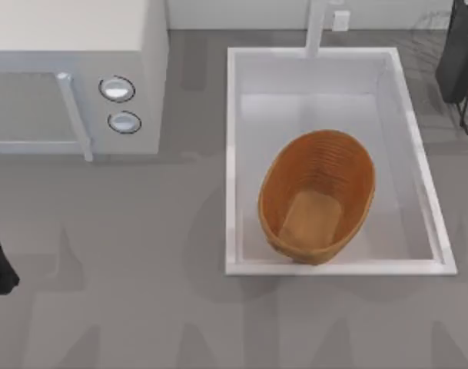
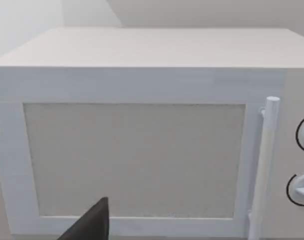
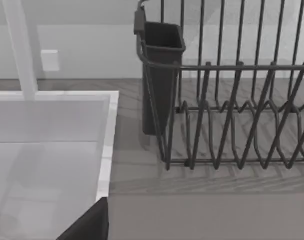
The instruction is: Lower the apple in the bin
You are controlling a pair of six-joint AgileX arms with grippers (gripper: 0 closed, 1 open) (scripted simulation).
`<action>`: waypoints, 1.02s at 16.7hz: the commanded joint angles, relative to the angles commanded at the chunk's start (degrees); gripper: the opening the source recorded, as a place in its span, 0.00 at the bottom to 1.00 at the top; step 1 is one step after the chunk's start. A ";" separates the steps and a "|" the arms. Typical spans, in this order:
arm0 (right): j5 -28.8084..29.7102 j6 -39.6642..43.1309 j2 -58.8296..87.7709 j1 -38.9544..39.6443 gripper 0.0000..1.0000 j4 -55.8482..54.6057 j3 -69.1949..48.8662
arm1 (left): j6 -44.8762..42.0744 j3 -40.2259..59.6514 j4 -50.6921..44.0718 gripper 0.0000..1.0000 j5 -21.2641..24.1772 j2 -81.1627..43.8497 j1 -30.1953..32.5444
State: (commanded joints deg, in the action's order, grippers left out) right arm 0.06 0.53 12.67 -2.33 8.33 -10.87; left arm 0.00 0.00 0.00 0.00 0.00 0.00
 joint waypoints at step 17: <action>0.51 2.19 85.72 -12.68 1.00 46.30 -56.62 | 0.00 0.00 0.00 1.00 0.00 0.00 0.00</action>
State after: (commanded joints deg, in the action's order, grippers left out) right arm 0.57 2.72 98.39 -15.01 54.63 -67.49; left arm 0.00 0.00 0.00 0.00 0.00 0.00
